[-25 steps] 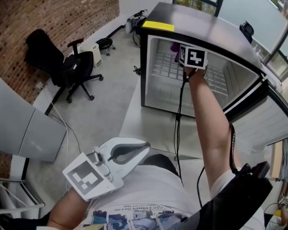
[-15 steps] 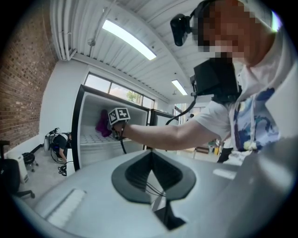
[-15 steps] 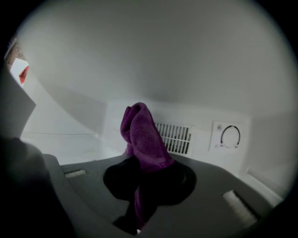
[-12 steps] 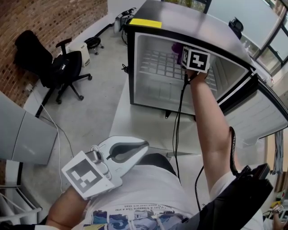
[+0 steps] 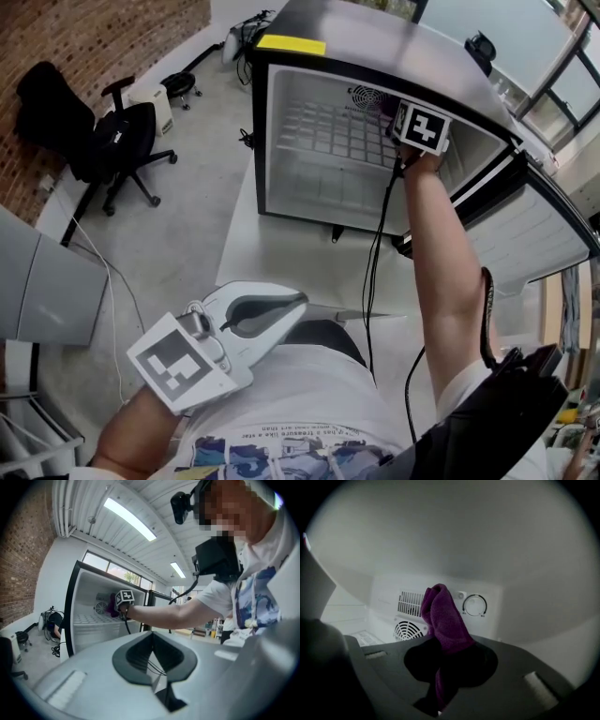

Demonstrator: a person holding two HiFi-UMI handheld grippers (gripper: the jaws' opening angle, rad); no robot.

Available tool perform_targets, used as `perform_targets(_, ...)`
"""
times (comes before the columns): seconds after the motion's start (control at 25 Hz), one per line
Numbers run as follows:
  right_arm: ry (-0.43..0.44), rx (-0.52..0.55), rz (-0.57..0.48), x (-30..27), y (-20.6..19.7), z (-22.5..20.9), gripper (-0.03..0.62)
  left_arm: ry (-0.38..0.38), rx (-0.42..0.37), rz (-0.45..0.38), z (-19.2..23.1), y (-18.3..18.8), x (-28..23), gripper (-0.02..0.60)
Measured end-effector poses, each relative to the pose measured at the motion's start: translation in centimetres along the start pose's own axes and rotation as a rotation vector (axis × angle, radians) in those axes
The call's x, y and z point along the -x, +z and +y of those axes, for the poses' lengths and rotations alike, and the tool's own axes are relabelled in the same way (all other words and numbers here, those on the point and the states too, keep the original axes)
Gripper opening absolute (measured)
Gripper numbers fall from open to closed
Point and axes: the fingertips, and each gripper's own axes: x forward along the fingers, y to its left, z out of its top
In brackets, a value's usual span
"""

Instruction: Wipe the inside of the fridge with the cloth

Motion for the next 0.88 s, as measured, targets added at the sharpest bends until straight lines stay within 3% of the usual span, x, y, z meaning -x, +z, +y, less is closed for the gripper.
perform_targets(0.2,-0.069,-0.029,0.042,-0.1,-1.5,-2.7,0.052,-0.029,0.006,0.021,0.1,-0.2,-0.8,0.006)
perform_targets(0.44,-0.077,-0.093,0.060,-0.1,-1.9,-3.2,0.052,-0.061,-0.007,0.086,0.9,-0.7,-2.2,0.006)
perform_targets(0.52,-0.066,-0.114,0.054,0.0,-2.0,-2.9,0.052,-0.085,-0.026,0.102,1.8,-0.6,-3.5,0.006)
perform_targets(0.72,-0.140,-0.146,0.061,0.8,-2.1,-4.2,0.052,-0.103,-0.082,0.135,5.1,0.6,-6.2,0.006)
perform_targets(0.88,-0.172,-0.178,0.054,1.2,-2.4,-4.6,0.052,-0.119,-0.101,0.134,4.4,1.1,-6.5,0.006)
